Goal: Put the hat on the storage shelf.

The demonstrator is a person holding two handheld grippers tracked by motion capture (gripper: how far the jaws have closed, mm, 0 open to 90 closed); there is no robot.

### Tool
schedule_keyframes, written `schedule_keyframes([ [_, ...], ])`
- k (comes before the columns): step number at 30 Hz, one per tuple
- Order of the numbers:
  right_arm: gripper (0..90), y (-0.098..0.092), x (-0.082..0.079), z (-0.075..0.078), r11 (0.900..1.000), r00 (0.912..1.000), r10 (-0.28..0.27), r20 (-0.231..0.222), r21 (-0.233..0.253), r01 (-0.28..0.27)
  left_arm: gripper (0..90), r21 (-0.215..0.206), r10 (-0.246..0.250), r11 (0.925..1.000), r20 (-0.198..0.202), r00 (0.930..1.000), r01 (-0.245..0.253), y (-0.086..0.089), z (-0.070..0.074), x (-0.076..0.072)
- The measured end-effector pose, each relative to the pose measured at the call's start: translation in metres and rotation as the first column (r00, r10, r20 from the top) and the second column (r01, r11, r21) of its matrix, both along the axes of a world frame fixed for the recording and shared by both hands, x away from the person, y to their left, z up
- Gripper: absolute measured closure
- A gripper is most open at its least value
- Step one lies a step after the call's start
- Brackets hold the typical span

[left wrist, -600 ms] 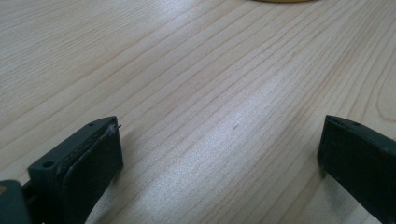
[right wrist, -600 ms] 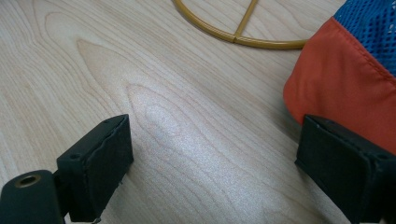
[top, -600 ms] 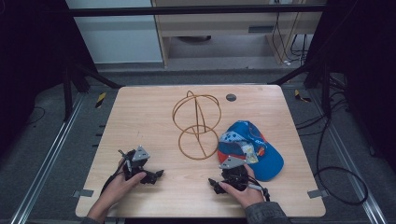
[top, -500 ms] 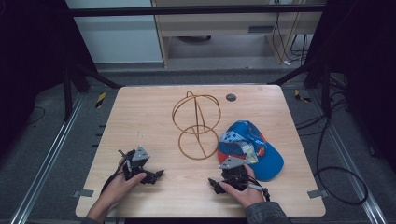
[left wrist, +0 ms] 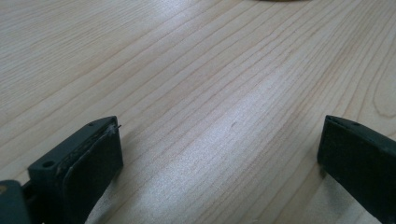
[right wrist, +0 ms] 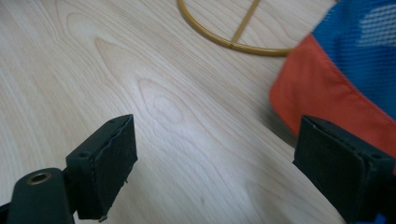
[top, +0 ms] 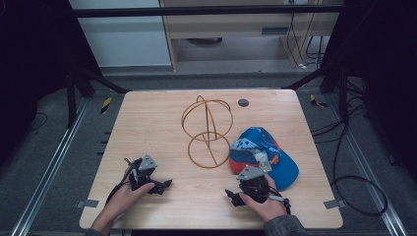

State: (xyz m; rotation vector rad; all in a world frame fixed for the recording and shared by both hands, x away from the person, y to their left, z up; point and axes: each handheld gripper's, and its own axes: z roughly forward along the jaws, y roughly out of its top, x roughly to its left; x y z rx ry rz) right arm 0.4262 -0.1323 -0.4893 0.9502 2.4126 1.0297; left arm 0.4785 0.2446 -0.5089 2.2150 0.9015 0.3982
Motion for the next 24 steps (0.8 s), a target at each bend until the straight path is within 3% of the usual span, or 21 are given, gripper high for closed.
schedule_keyframes([
  [3, 12.8, -0.012, -0.002, 0.007, 1.0, 0.9999, -0.009, 0.008, -0.004, 0.009, 0.0, 0.0, -0.001, 1.0, 0.0, 1.0, 0.001, 0.0, 0.0, 0.0],
  [7, 14.0, -0.048, -0.001, 0.021, 0.996, 0.9957, -0.086, 0.036, -0.011, 0.086, 0.0, 0.001, -0.003, 1.0, 0.0, 1.0, 0.003, 0.0, 0.0, 0.0],
  [10, 13.9, -0.059, 0.0, 0.025, 0.994, 0.9939, -0.107, 0.026, 0.0, 0.107, 0.0, 0.002, -0.007, 1.0, 0.0, 1.0, 0.007, 0.001, 0.0, 0.0],
  [12, 12.7, -0.077, 0.007, 0.03, 0.991, 0.9909, -0.135, -0.004, -0.019, 0.135, 0.0, 0.002, -0.009, 1.0, 0.0, 1.0, 0.009, 0.001, 0.0, 0.0],
  [15, 12.2, -0.084, 0.012, 0.032, 0.989, 0.9891, -0.144, -0.028, -0.038, 0.143, 0.0, 0.001, -0.009, 1.0, 0.0, 1.0, 0.009, 0.001, 0.0, 0.0],
  [16, 13.2, -0.092, 0.017, 0.037, 0.986, 0.9874, -0.152, -0.043, -0.07, 0.149, 0.0, 0.001, -0.009, 1.0, 0.0, 1.0, 0.009, 0.001, 0.0, 0.0],
  [22, 19.8, -0.104, 0.03, 0.053, 0.987, 0.9864, -0.142, -0.083, -0.092, 0.134, 0.0, 0.001, -0.009, 1.0, 0.0, 1.0, 0.009, 0.001, 0.0, 0.0],
  [24, 22.5, -0.109, 0.042, 0.063, 0.984, 0.9833, -0.144, -0.112, -0.117, 0.13, 0.0, 0.001, -0.009, 1.0, 0.001, 1.0, 0.009, 0.001, 0.0, 0.0],
])
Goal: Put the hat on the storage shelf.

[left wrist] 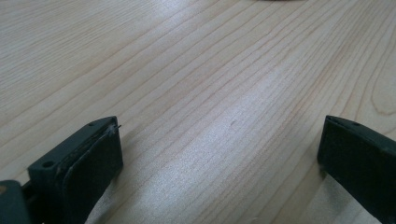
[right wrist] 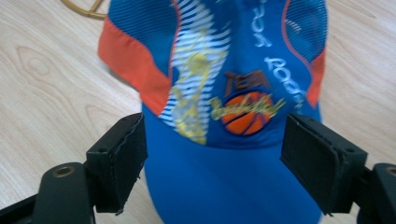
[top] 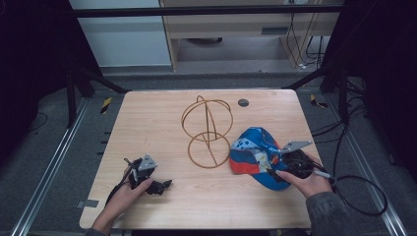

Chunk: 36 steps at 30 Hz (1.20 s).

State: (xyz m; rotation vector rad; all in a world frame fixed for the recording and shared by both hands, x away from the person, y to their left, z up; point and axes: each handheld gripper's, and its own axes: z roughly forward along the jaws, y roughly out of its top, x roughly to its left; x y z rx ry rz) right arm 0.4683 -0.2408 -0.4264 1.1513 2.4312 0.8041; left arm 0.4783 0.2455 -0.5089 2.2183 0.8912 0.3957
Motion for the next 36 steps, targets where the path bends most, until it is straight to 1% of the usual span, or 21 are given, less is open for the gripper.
schedule_keyframes([
  [4, 23.2, 0.0, 0.008, 0.008, 1.0, 0.9999, 0.009, -0.014, -0.003, -0.009, 0.0, 0.004, -0.001, 1.0, 0.0, 1.0, 0.001, 0.0, 0.0, 0.0],
  [5, 24.3, 0.0, 0.012, 0.012, 1.0, 0.9997, 0.01, -0.022, -0.002, -0.01, 0.0, 0.004, -0.002, 1.0, 0.0, 1.0, 0.002, 0.0, 0.0, 0.0],
  [7, 27.0, 0.001, 0.016, 0.014, 1.0, 0.9994, 0.015, -0.032, 0.001, -0.015, 0.0, 0.004, -0.002, 1.0, 0.0, 1.0, 0.002, 0.0, 0.0, 0.0],
  [9, 27.1, 0.002, 0.018, 0.014, 1.0, 0.9991, 0.019, -0.037, 0.006, -0.019, 0.0, 0.004, -0.002, 1.0, 0.0, 1.0, 0.002, 0.0, 0.0, 0.0],
  [10, 30.1, 0.003, 0.023, 0.013, 1.0, 0.9988, 0.019, -0.046, 0.004, -0.019, 0.0, 0.004, -0.002, 1.0, 0.0, 1.0, 0.002, 0.0, 0.0, 0.0],
  [13, 30.6, 0.004, 0.026, 0.012, 1.0, 0.9982, 0.02, -0.056, 0.013, -0.019, 0.0, 0.004, -0.002, 1.0, 0.0, 1.0, 0.002, 0.0, 0.0, 0.0],
  [14, 33.1, 0.005, 0.029, 0.011, 0.999, 0.9975, 0.015, -0.069, 0.03, -0.013, 0.0, 0.004, -0.001, 1.0, 0.0, 1.0, 0.001, 0.0, 0.0, 0.0],
  [15, 33.1, 0.005, 0.029, 0.011, 0.999, 0.9975, 0.015, -0.069, 0.03, -0.013, 0.0, 0.004, -0.001, 1.0, 0.0, 1.0, 0.001, 0.0, 0.0, 0.0],
  [17, 34.7, 0.007, 0.036, 0.009, 0.999, 0.9961, 0.003, -0.088, 0.041, 0.001, 0.0, 0.004, -0.002, 1.0, 0.0, 1.0, 0.002, 0.0, 0.0, 0.0],
  [20, 37.2, 0.01, 0.041, 0.009, 0.999, 0.9965, -0.004, -0.084, 0.048, 0.008, 0.0, 0.004, -0.001, 1.0, 0.0, 1.0, 0.001, 0.0, 0.0, 0.0],
  [21, 39.3, 0.013, 0.045, 0.008, 0.999, 0.9958, -0.001, -0.092, 0.047, 0.005, 0.0, 0.004, -0.002, 1.0, 0.0, 1.0, 0.002, 0.0, 0.0, 0.0],
  [23, 40.2, 0.014, 0.047, 0.007, 0.999, 0.9954, -0.002, -0.096, 0.043, 0.006, 0.0, 0.005, -0.002, 1.0, 0.0, 1.0, 0.002, 0.0, 0.0, 0.0],
  [24, 45.5, 0.017, 0.052, 0.006, 0.999, 0.9935, 0.001, -0.114, 0.048, 0.004, 0.0, 0.004, -0.002, 1.0, 0.0, 1.0, 0.002, 0.0, 0.0, 0.0],
  [25, 47.9, 0.018, 0.053, 0.005, 0.999, 0.9938, 0.005, -0.111, 0.049, 0.0, 0.0, 0.005, -0.002, 1.0, 0.0, 1.0, 0.002, 0.0, 0.0, 0.0],
  [26, 47.9, 0.018, 0.053, 0.005, 0.999, 0.9938, 0.005, -0.111, 0.049, 0.0, 0.0, 0.005, -0.002, 1.0, 0.0, 1.0, 0.002, 0.0, 0.0, 0.0],
  [27, 50.8, 0.019, 0.055, 0.003, 0.999, 0.9927, 0.011, -0.12, 0.047, -0.006, 0.0, 0.003, 0.0, 1.0, 0.0, 1.0, 0.0, 0.0, 0.0, -0.001],
  [29, 64.7, 0.021, 0.058, 0.002, 0.999, 0.9925, 0.029, -0.118, 0.033, -0.025, 0.0, 0.0, 0.001, 1.0, 0.0, 1.0, -0.001, 0.0, 0.0, -0.001],
  [30, 77.2, 0.021, 0.059, 0.005, 0.999, 0.9918, 0.038, -0.122, 0.036, -0.034, 0.0, 0.0, 0.001, 1.0, 0.0, 1.0, -0.001, 0.0, 0.0, -0.001],
  [31, 77.2, 0.021, 0.059, 0.005, 0.999, 0.9918, 0.038, -0.122, 0.036, -0.034, 0.0, 0.0, 0.001, 1.0, 0.0, 1.0, -0.001, 0.0, 0.0, -0.001],
  [33, 87.8, 0.018, 0.061, 0.007, 0.997, 0.9889, 0.054, -0.138, 0.057, -0.046, 0.0, 0.001, -0.002, 1.0, -0.002, 1.0, 0.002, 0.0, 0.0, -0.001],
  [36, 89.3, 0.017, 0.062, 0.006, 0.997, 0.9884, 0.053, -0.143, 0.072, -0.043, 0.0, 0.0, -0.003, 1.0, -0.002, 1.0, 0.003, 0.0, 0.0, -0.001],
])
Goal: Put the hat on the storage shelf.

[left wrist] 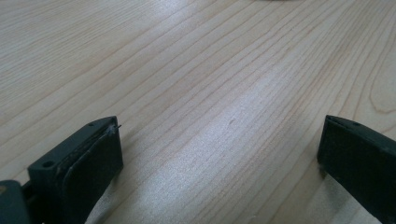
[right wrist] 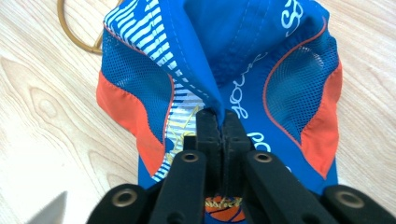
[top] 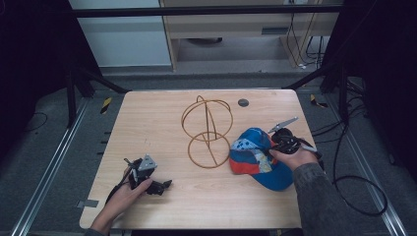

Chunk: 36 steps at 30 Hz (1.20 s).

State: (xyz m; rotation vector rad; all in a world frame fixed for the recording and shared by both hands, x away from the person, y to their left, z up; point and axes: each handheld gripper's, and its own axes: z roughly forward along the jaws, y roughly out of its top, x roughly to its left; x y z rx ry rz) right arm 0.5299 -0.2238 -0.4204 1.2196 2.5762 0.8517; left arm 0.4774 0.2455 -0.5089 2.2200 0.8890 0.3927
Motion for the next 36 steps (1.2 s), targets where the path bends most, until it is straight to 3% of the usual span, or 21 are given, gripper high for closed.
schedule_keyframes([
  [5, 89.9, 0.003, 0.0, 0.0, 1.0, 1.0, 0.008, 0.005, -0.017, -0.008, 0.0, 0.002, -0.001, 1.0, 0.0, 1.0, 0.001, 0.0, 0.0, 0.0],
  [9, 90.0, 0.001, -0.001, 0.003, 1.0, 0.9999, 0.01, -0.004, -0.004, -0.01, 0.0, 0.0, 0.0, 1.0, 0.002, 1.0, 0.0, 0.0, 0.0, 0.0],
  [17, 90.0, -0.013, -0.017, 0.029, 0.999, 0.9992, 0.015, 0.038, 0.032, -0.016, 0.0, 0.004, -0.002, 1.0, 0.002, 1.0, 0.002, 0.0, 0.0, 0.0],
  [24, 90.0, -0.031, -0.031, 0.058, 0.997, 0.9943, 0.003, 0.106, 0.071, -0.011, 0.0, 0.002, -0.006, 1.0, 0.001, 1.0, 0.006, 0.0, 0.0, -0.001],
  [36, 90.0, -0.046, -0.036, 0.084, 0.995, 0.9842, -0.041, 0.172, 0.094, 0.025, 0.0, 0.002, -0.007, 1.0, 0.0, 1.0, 0.007, 0.0, 0.0, -0.001],
])
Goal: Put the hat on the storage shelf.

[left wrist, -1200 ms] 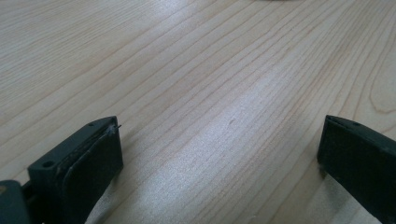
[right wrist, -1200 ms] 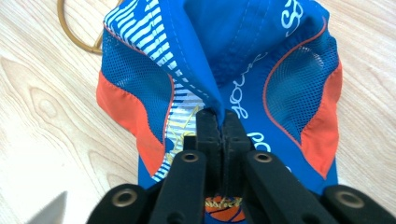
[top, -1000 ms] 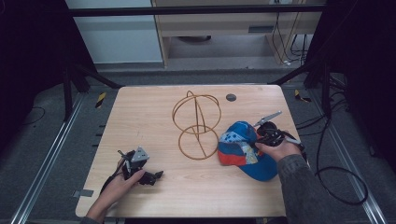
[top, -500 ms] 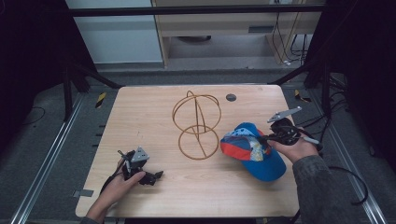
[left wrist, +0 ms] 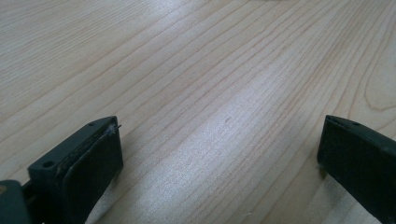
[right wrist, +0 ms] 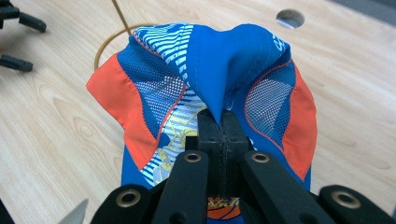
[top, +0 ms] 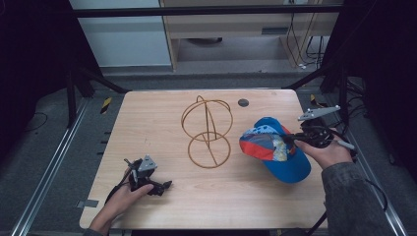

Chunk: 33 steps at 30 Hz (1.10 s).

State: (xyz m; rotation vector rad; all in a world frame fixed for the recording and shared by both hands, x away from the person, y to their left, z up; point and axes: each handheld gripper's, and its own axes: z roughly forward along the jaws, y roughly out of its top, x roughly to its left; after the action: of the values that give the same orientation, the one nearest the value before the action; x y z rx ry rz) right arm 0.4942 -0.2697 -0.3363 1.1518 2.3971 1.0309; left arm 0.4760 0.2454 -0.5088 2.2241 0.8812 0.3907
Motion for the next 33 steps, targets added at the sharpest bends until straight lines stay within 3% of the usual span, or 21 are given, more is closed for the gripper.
schedule_keyframes([
  [10, 90.0, -0.004, -0.007, 0.025, 1.0, 0.9987, -0.01, 0.05, 0.01, 0.01, 0.0, 0.0, 0.004, 1.0, 0.0, 1.0, -0.004, 0.0, 0.0, 0.0],
  [22, 90.0, -0.008, -0.01, 0.039, 0.999, 0.9954, -0.031, 0.091, 0.027, 0.028, 0.0, 0.0, 0.003, 1.0, 0.0, 1.0, -0.003, 0.0, 0.0, 0.0],
  [33, 90.0, -0.014, -0.021, 0.054, 0.996, 0.9884, -0.06, 0.14, 0.076, 0.05, 0.0, 0.0, 0.002, 1.0, 0.001, 1.0, -0.002, 0.0, 0.0, 0.0],
])
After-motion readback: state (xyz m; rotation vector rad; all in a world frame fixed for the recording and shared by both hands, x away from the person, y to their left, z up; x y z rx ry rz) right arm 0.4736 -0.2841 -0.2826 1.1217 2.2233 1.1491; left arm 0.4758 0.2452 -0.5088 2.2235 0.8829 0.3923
